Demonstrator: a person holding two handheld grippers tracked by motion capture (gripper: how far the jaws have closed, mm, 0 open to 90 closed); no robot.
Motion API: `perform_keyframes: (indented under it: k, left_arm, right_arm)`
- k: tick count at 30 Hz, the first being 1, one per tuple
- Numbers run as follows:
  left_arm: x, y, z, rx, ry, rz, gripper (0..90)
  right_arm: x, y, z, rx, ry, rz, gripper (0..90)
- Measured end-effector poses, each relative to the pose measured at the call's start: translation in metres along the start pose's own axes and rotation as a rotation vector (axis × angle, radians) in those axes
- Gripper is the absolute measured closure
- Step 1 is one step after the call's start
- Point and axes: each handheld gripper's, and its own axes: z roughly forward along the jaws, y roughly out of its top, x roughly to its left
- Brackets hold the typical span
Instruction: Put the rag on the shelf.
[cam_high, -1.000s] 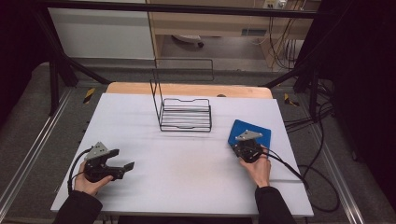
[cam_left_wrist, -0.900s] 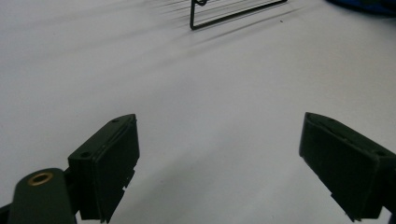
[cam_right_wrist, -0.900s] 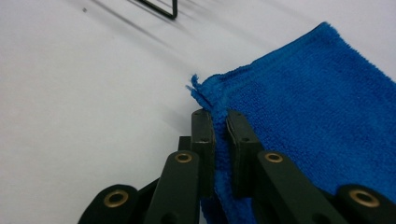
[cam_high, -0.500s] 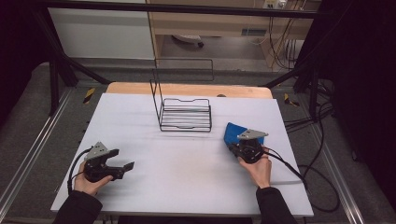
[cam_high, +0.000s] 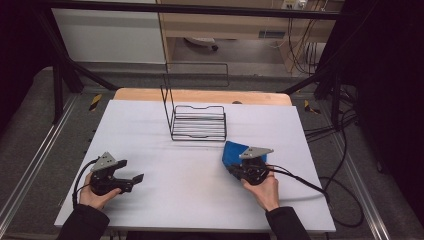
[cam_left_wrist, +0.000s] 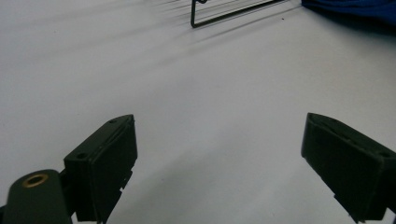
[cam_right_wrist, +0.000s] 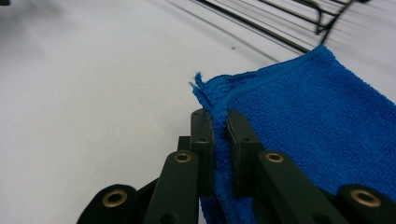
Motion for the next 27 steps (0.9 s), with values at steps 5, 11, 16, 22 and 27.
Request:
perform_keyframes:
  k: [5, 11, 16, 22, 27]
  left_arm:
    - [0.000, 0.000, 0.000, 0.004, 0.000, 0.002, 10.1]
    - [-0.001, 0.000, 0.001, 0.004, 0.003, -0.003, 8.8]
    - [-0.001, 0.000, 0.001, 0.005, 0.003, -0.004, 8.3]
    - [-0.001, 0.000, 0.001, 0.006, 0.002, -0.004, 8.2]
    - [-0.001, 0.000, 0.001, 0.006, 0.002, -0.002, 8.2]
  right_arm:
    - [0.011, 0.001, 0.007, 0.007, 0.046, -0.008, 83.1]
    - [0.033, 0.006, 0.020, 0.007, 0.100, -0.034, 83.0]
    - [0.048, 0.008, 0.032, 0.008, 0.131, -0.057, 83.0]
    - [0.063, 0.010, 0.042, 0.012, 0.159, -0.078, 82.9]
    - [0.076, 0.012, 0.047, 0.008, 0.192, -0.101, 82.9]
